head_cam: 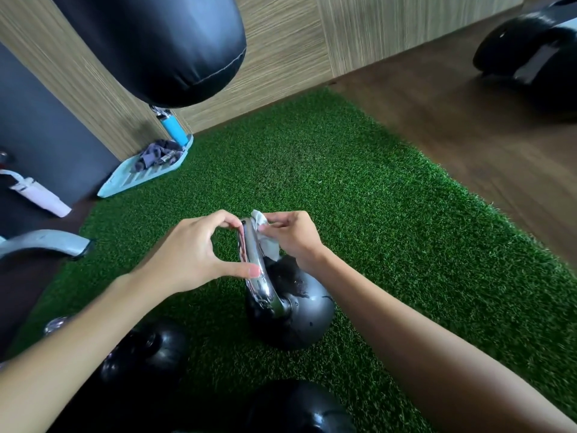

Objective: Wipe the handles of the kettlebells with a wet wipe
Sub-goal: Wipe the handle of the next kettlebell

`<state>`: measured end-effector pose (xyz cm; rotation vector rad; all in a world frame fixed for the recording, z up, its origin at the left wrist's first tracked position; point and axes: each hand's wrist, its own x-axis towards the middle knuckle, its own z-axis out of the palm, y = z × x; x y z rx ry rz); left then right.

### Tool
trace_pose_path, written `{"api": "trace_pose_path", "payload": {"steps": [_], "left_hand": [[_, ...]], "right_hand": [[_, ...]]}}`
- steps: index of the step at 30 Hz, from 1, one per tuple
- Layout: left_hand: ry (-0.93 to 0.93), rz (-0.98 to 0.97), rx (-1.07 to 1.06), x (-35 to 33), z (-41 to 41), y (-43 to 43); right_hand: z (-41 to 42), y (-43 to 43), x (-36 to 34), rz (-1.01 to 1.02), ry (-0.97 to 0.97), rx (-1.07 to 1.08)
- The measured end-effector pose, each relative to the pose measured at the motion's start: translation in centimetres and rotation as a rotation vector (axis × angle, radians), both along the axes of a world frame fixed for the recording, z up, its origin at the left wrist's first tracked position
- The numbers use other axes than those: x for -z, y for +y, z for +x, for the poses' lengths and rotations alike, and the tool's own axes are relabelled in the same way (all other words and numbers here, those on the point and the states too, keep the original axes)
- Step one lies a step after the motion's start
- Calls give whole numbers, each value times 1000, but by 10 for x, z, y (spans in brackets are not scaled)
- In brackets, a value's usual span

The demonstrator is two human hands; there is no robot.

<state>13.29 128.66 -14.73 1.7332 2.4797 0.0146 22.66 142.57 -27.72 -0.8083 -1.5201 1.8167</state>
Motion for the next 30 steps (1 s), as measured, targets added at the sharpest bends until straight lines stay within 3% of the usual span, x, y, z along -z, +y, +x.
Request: {"api": "trace_pose_path", "payload": {"steps": [8,18,25,30], "left_hand": [[-69,-34,14,-4,-2,-1],[-35,-57,1,-9,6,4],[-64,-25,-24,-6,5,4],[-49,-27,-68,-6,11,-3]], "right_hand": [[51,-27,-10,102,94,-127],[89,-45,-9,142,79,-211],[115,-66,15,339,-15,-162],[109,-67,19,358,17,-125]]}}
